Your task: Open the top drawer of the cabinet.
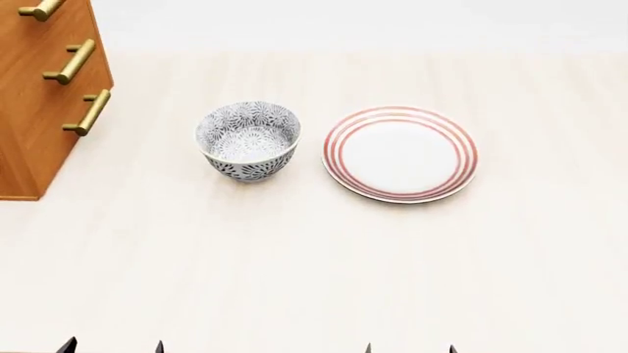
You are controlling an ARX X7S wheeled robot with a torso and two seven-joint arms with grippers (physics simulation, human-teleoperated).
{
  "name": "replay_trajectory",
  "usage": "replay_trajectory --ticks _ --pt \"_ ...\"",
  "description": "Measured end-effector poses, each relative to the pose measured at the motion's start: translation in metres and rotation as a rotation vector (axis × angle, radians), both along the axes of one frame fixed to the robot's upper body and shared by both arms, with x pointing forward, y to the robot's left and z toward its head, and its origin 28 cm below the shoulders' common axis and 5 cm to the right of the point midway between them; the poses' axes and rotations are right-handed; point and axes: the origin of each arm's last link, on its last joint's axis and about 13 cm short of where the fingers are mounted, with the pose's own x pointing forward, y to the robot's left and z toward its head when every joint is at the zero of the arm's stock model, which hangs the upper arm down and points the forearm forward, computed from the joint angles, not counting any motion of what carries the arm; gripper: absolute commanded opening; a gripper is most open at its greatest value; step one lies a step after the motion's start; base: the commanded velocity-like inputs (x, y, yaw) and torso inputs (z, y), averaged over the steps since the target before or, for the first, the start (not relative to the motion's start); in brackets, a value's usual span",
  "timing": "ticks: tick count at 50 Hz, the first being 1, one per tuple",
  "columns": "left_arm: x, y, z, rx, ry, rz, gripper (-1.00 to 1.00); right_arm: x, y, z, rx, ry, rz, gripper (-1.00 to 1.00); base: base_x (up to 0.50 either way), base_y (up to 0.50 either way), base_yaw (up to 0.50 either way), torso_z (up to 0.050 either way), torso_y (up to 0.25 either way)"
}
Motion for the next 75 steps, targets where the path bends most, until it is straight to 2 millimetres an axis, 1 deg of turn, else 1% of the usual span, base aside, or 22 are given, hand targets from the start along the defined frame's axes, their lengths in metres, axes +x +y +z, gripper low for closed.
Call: replay_trajectory --ticks 6,63,75 --pt "-0.0002 0.0 0.0002 -0.003 -0.002 0.0 1.0 0.0002 0.0 -0.0003 0.0 0.001 -0.001 1.0 0.12 0.0 0.0 0.017 0.0" --pt "-0.0024 -0.0013 -0.0017 -0.007 0.005 -0.014 1.0 0.0002 0.0002 -0.0002 0.004 0.001 0.008 1.0 0.5 0.0 0.0 0.0 0.0" --pt "-0.0022 -0.0013 -0.0018 -0.007 0.008 -0.012 1.0 0.0003 0.0001 0.0006 0.004 -0.004 0.006 1.0 0.04 0.03 0.0 0.0 0.0"
